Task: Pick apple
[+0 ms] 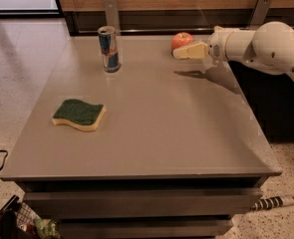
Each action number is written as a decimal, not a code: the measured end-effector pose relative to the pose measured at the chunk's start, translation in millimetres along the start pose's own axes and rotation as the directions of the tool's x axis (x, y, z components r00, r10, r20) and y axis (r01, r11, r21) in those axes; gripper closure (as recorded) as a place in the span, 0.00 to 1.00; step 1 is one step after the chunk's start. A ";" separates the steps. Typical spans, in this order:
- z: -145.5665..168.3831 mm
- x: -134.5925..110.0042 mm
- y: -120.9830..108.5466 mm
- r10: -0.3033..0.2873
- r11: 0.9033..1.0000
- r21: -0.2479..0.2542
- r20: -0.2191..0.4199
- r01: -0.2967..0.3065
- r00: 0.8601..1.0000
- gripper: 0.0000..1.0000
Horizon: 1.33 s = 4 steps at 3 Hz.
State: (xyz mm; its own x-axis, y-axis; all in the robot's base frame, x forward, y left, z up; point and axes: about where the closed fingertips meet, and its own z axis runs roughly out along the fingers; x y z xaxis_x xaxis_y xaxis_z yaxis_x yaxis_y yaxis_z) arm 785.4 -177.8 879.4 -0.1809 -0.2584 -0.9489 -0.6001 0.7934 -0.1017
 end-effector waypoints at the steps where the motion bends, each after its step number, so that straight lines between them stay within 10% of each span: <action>1: 4.2 17.9 -17.0 0.026 1.000 0.016 -0.016 -0.025 1.000 0.00; 4: 45.3 0.3 -45.0 0.027 0.999 -0.024 0.060 -0.026 0.998 0.00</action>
Offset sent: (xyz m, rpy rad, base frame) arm 0.0482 -0.0390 -0.0304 0.0732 0.0203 -0.0432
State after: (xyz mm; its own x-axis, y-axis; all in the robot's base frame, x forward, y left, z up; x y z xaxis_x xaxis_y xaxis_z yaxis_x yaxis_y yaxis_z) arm 847.7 -188.6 870.1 -0.1504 -0.2033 -0.9675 -0.6141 0.7861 -0.0697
